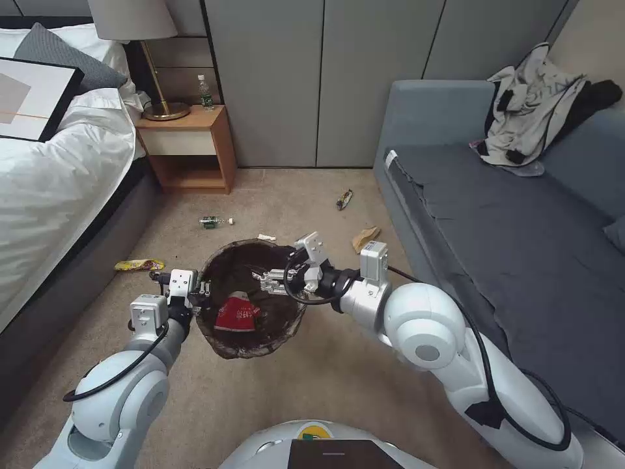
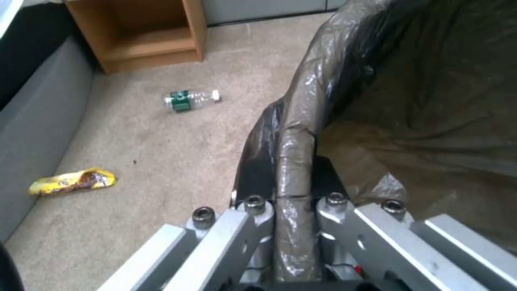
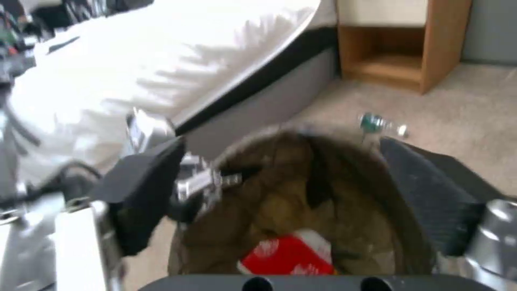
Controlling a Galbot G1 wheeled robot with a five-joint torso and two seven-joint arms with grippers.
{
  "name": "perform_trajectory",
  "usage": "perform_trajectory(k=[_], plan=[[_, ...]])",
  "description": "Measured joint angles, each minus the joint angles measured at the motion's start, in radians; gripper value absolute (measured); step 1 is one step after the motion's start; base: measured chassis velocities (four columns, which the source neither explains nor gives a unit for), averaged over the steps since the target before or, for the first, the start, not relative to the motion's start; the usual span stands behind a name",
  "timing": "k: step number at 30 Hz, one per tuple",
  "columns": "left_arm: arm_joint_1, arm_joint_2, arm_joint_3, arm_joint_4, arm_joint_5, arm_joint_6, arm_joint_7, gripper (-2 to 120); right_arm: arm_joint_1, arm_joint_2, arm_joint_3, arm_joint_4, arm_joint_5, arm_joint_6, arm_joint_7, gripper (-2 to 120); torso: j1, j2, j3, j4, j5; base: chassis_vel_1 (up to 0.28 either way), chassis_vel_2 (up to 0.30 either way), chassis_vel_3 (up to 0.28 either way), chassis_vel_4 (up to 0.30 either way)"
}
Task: Pick up the trash bin, then pick up the garbage from the floor and place it into the trash bin.
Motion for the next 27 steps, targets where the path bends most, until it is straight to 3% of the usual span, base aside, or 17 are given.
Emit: perform_trajectory(k=[2,8,11,18,27], plan=[[-0.001,-0.004,0.001,0.003,0.001,0.000,0.000,3,-0.015,-0.014,0.032,0.011,-0.022,0.055,-0.019,96,0.000,0.000,0.000,0.0000,0.0000,0.000,0.000,0.000,0.000],[-0.001,-0.007,0.001,0.004,0.001,0.000,0.001,3,-0.050,-0.034,0.114,0.015,-0.096,0.110,-0.086,100,0.000,0.000,0.000,-0.0002,0.0000,0.000,0.000,0.000,0.000],[-0.001,-0.006,-0.001,0.004,0.002,0.000,0.002,3,-0.084,-0.044,0.182,-0.009,-0.240,0.166,-0.144,100,0.000,0.000,0.000,-0.0001,0.0001,0.000,0.000,0.000,0.000],[-0.001,-0.008,-0.005,0.004,0.000,-0.001,0.006,3,-0.142,-0.041,0.247,-0.019,-0.357,0.208,-0.133,100,0.000,0.000,0.000,0.0000,0.0001,0.000,0.000,0.000,0.000],[0.008,-0.014,-0.016,-0.008,0.002,-0.001,0.024,3,-0.324,0.011,0.386,-0.022,-0.573,0.282,-0.136,100,0.000,0.000,0.000,0.0001,0.0001,0.000,0.000,0.000,0.000]])
